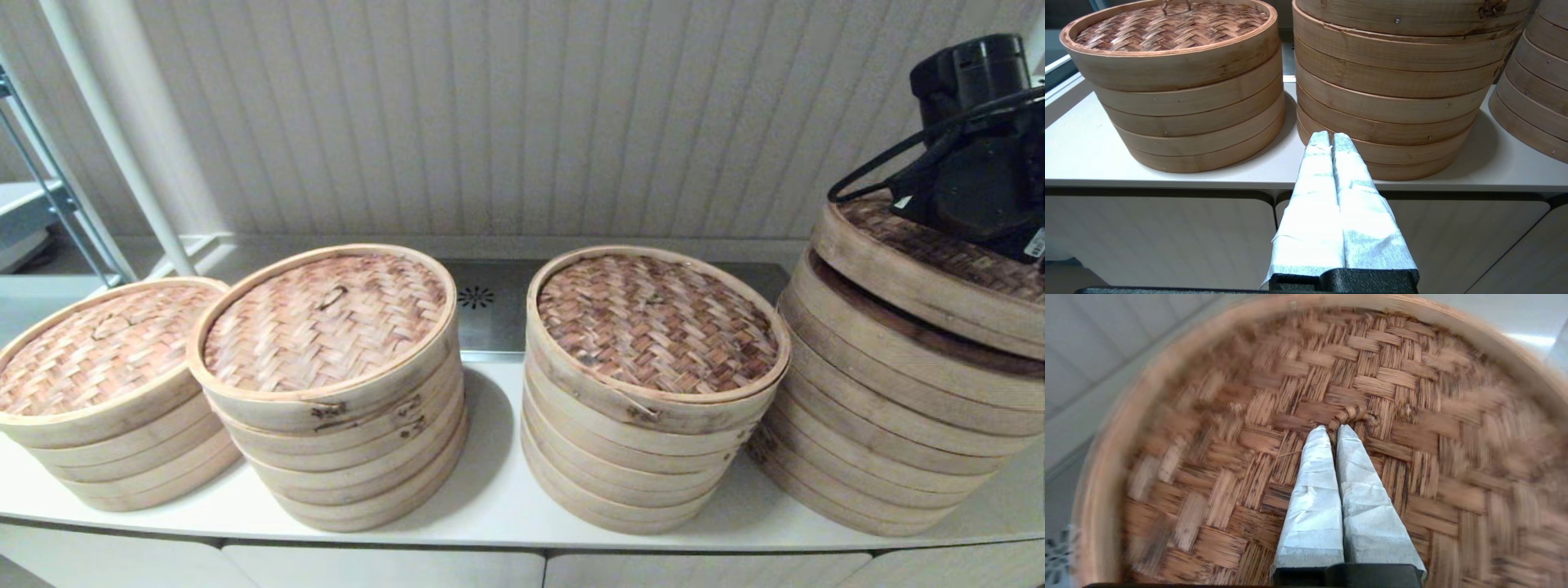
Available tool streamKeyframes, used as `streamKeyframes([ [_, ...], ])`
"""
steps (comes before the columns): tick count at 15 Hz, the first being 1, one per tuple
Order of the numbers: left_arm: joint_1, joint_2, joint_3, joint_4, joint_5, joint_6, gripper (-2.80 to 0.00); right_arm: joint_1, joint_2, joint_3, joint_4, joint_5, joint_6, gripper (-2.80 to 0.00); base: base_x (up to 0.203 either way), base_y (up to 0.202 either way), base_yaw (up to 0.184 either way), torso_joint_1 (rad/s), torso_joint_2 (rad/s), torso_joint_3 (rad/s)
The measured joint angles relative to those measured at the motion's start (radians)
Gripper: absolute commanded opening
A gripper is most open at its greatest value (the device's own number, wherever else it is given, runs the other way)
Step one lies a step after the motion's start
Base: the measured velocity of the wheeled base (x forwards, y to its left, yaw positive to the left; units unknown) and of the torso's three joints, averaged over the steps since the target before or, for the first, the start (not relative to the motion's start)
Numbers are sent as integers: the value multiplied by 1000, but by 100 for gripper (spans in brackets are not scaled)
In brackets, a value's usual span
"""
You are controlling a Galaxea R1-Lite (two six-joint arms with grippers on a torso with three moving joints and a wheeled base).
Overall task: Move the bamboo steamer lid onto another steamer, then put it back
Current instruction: Pick up the steamer
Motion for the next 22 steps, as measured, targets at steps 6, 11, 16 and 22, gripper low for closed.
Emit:
streamKeyframes([
  [6,0,0,0,0,0,0,-280,7,-10,-7,4,-4,-13,-280,0,0,0,0,0,0],
  [11,0,0,0,0,0,0,-280,28,-11,-29,5,-13,-19,-280,0,0,0,0,0,0],
  [16,0,0,0,0,0,0,-280,61,-10,-52,6,-20,-31,-280,0,0,0,0,0,0],
  [22,0,0,0,-1,0,0,-280,108,-8,-42,5,-33,-29,-280,0,0,0,0,0,0],
])
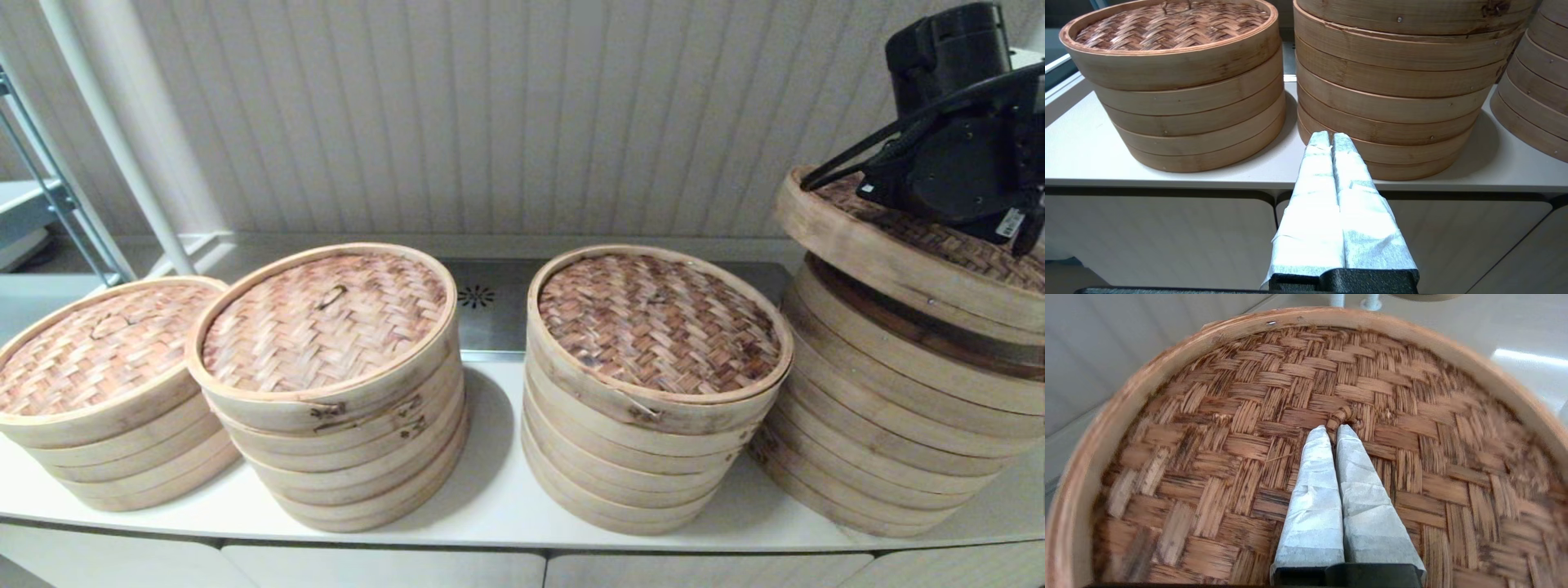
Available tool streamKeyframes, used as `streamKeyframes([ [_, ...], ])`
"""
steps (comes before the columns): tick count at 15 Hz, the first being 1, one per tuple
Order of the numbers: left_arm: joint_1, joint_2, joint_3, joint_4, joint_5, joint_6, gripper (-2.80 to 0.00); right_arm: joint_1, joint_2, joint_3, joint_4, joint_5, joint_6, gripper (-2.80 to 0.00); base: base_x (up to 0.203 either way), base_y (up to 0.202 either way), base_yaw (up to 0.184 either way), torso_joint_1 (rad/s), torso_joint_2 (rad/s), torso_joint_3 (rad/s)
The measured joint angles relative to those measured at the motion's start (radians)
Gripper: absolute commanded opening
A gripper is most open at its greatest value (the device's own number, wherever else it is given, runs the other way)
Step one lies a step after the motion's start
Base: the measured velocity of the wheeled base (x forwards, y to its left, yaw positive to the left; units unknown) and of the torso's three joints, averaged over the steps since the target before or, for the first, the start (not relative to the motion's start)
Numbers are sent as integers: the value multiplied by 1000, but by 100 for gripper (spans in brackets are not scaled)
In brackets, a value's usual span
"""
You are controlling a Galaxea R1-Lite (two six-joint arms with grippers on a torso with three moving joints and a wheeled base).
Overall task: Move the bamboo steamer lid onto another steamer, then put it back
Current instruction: Pick up the steamer, then put the steamer
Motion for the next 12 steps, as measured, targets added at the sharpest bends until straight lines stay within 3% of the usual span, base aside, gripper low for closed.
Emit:
streamKeyframes([
  [12,0,0,0,-1,0,-2,-280,118,26,-23,-1,-48,-5,-280,0,0,0,0,0,0],
])
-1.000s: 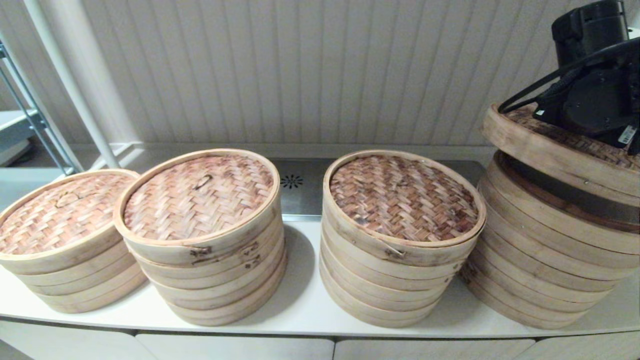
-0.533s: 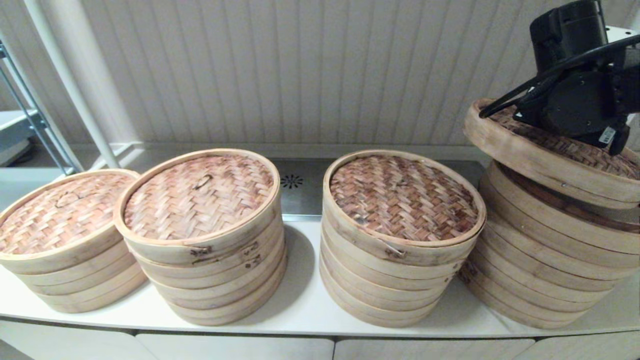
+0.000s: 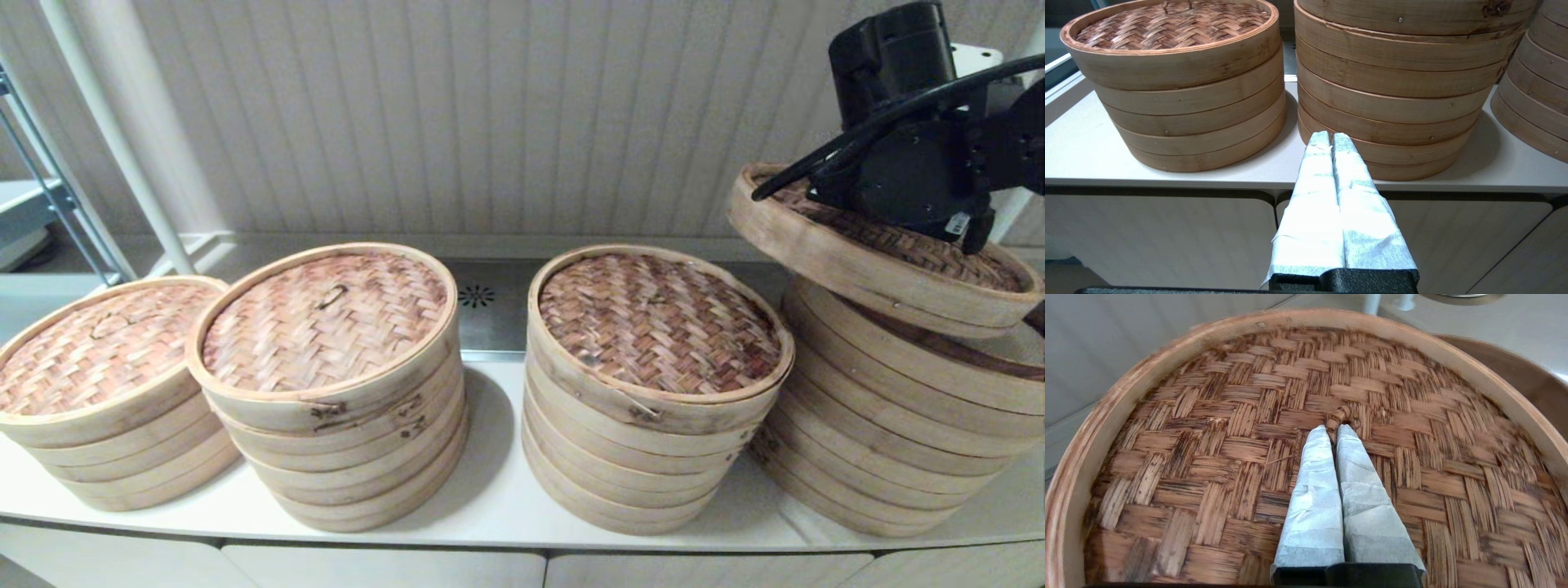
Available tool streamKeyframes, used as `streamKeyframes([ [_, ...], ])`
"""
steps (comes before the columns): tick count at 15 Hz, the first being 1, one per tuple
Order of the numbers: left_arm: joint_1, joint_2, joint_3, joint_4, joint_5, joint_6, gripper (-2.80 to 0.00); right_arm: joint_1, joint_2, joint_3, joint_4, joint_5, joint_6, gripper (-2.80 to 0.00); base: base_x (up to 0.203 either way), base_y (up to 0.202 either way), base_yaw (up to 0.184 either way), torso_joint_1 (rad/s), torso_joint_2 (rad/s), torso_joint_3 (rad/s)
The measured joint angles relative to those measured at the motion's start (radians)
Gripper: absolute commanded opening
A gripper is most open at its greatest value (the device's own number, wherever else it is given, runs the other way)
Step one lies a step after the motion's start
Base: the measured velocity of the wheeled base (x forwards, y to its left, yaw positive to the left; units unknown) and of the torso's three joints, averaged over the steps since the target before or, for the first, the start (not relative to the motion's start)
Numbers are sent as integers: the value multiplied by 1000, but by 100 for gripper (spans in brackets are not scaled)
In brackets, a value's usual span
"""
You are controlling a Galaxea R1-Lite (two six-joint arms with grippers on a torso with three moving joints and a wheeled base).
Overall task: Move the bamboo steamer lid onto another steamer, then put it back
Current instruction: Put the steamer
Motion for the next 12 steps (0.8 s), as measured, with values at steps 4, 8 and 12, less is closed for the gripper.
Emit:
streamKeyframes([
  [4,0,0,0,0,0,0,-280,19,14,-15,0,-17,-3,-280,0,0,0,0,0,0],
  [8,0,0,0,-6,0,-3,-280,65,18,-20,0,-30,-3,-280,0,0,0,0,0,0],
  [12,0,0,0,-8,0,-5,-280,127,29,-25,0,-31,-16,-280,0,0,0,0,0,0],
])
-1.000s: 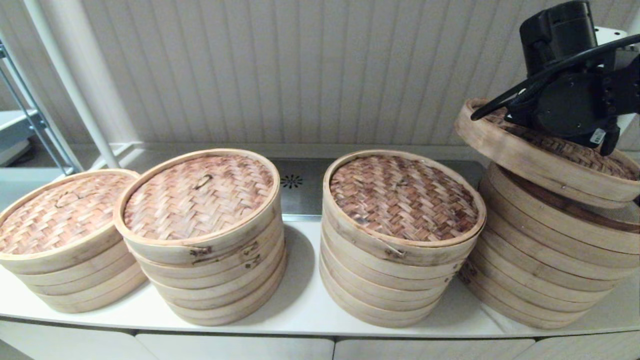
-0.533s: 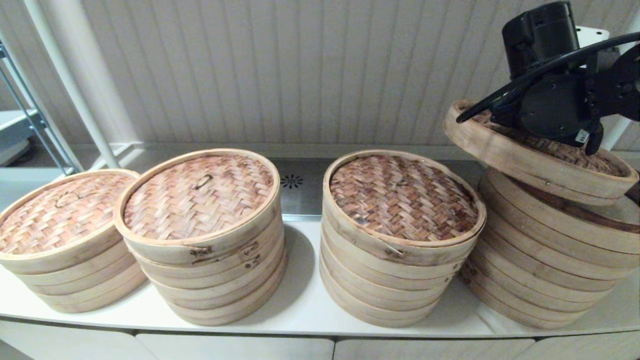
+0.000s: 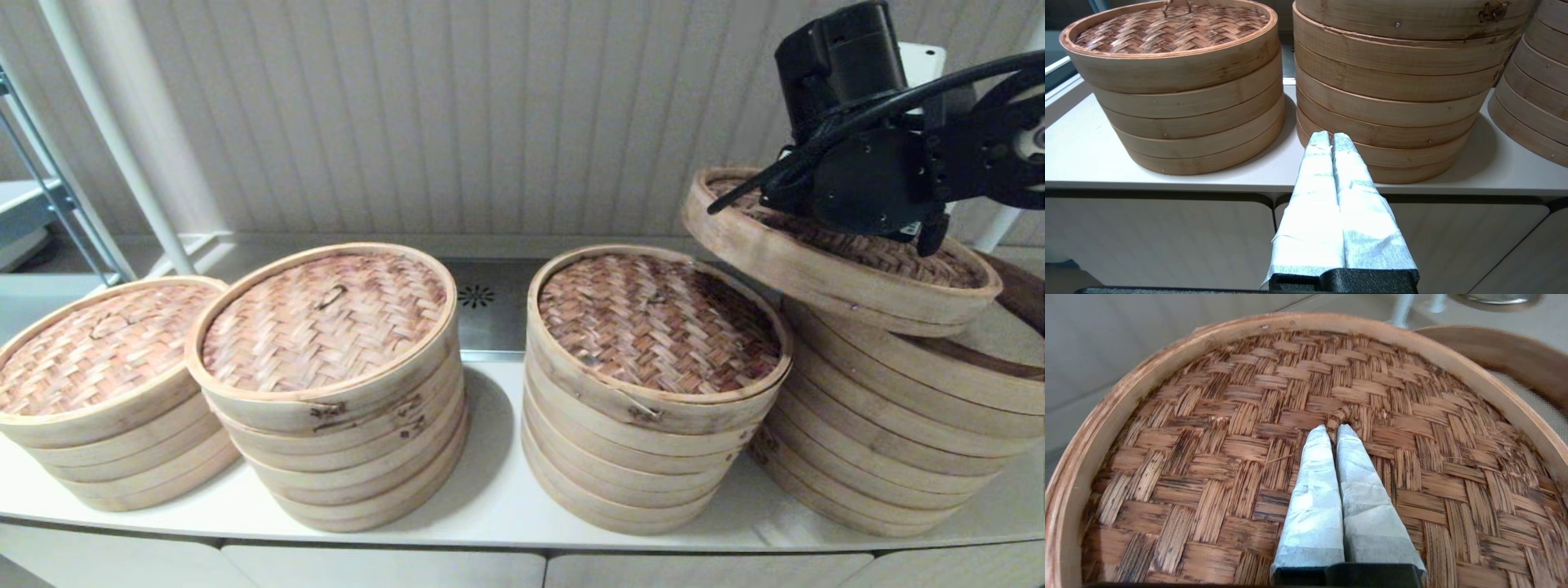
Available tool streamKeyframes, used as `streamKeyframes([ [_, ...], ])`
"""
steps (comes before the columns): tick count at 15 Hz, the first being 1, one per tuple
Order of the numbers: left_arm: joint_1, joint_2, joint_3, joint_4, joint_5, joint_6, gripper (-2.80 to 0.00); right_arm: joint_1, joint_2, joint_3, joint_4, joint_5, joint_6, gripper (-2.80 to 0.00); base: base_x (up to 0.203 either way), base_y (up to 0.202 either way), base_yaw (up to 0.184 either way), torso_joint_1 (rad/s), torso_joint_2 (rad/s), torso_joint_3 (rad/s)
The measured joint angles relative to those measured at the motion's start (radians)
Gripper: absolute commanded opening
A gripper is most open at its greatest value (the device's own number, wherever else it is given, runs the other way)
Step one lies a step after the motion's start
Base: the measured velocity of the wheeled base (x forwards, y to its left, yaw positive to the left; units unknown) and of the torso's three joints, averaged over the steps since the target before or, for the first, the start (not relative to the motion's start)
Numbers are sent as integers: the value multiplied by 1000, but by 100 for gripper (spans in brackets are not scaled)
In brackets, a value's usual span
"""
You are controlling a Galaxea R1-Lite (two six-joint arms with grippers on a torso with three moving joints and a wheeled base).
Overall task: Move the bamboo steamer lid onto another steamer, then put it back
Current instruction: Put the steamer
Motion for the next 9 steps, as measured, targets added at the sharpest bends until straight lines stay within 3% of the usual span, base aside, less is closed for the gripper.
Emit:
streamKeyframes([
  [9,0,0,0,0,0,0,-280,132,81,-69,0,0,-16,-280,0,0,0,0,0,0],
])
